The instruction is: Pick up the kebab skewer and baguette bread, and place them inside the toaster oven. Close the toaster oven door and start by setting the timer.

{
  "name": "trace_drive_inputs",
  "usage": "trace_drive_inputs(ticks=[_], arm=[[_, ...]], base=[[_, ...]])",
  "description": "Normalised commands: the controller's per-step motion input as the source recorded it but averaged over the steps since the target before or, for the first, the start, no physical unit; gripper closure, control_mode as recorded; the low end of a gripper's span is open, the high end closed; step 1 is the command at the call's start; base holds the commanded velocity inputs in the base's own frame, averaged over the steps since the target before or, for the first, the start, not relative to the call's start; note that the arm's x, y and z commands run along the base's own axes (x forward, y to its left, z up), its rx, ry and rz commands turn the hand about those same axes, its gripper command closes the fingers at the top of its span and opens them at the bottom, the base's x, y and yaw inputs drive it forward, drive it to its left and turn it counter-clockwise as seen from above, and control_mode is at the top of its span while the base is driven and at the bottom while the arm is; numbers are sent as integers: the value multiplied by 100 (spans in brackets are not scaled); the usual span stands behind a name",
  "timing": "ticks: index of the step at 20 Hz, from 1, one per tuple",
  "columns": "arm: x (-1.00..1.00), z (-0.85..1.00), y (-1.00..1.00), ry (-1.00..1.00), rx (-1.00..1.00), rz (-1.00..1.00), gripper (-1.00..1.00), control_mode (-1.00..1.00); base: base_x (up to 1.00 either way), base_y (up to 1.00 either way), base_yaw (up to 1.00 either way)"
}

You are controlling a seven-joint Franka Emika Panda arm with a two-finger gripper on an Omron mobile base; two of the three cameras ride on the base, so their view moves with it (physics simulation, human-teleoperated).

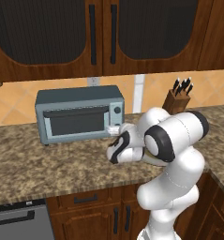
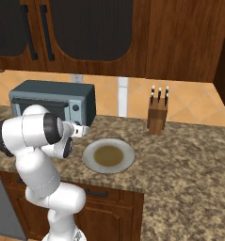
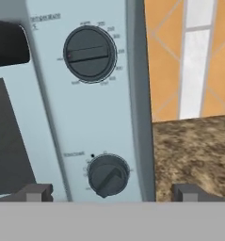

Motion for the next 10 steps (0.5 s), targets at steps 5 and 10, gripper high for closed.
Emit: trace_drive_inputs(ticks=[5,10], arm=[[7,-1,0,-6,0,0,-100,-100],[7,-18,0,-4,0,0,-100,-100]], base=[[0,0,0],[0,0,0]])
